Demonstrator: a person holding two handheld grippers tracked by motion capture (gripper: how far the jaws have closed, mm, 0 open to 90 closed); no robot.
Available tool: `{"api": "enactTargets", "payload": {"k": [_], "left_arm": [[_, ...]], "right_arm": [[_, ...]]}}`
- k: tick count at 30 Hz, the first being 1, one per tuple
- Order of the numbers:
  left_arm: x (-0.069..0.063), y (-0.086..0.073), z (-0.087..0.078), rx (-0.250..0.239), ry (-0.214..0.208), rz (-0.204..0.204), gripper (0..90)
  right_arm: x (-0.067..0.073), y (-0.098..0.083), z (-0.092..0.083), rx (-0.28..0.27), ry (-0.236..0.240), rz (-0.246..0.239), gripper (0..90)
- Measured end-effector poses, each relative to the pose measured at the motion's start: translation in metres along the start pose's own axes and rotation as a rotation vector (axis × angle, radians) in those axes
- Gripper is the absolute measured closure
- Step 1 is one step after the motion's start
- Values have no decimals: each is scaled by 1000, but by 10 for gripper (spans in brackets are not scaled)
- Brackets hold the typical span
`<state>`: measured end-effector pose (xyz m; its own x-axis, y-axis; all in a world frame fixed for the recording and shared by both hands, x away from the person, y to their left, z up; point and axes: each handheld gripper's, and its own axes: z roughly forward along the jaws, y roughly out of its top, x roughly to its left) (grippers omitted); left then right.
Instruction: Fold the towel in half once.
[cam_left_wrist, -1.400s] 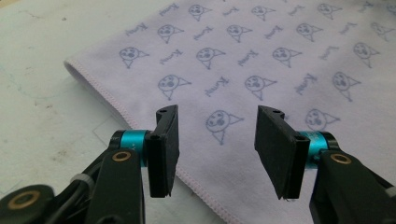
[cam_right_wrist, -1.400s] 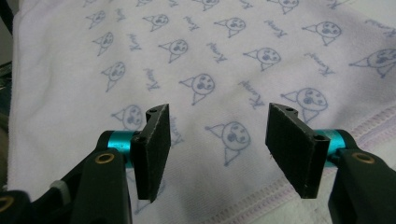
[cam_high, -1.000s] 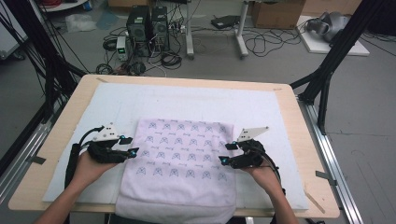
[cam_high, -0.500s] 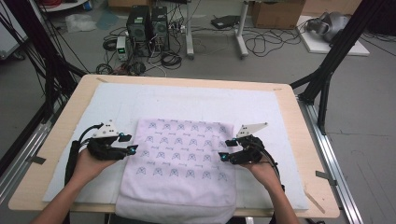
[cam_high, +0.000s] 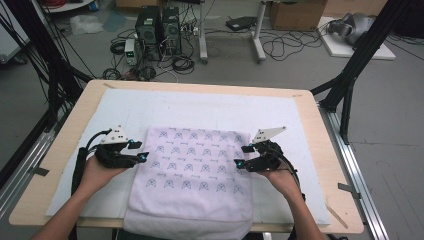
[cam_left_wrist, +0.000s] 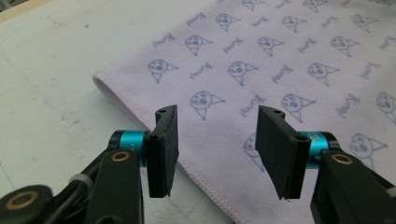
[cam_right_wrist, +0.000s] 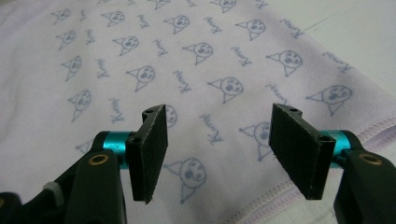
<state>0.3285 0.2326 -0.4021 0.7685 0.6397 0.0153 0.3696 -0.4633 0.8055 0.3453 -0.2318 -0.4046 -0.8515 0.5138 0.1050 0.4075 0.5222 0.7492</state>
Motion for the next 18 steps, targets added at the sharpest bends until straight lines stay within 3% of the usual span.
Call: {"api": "enactTargets", "payload": {"k": [18], "left_arm": [[9,0,0,-17,17,-21,495]], "right_arm": [[-4,12,1,20,-13,-13,362]]}}
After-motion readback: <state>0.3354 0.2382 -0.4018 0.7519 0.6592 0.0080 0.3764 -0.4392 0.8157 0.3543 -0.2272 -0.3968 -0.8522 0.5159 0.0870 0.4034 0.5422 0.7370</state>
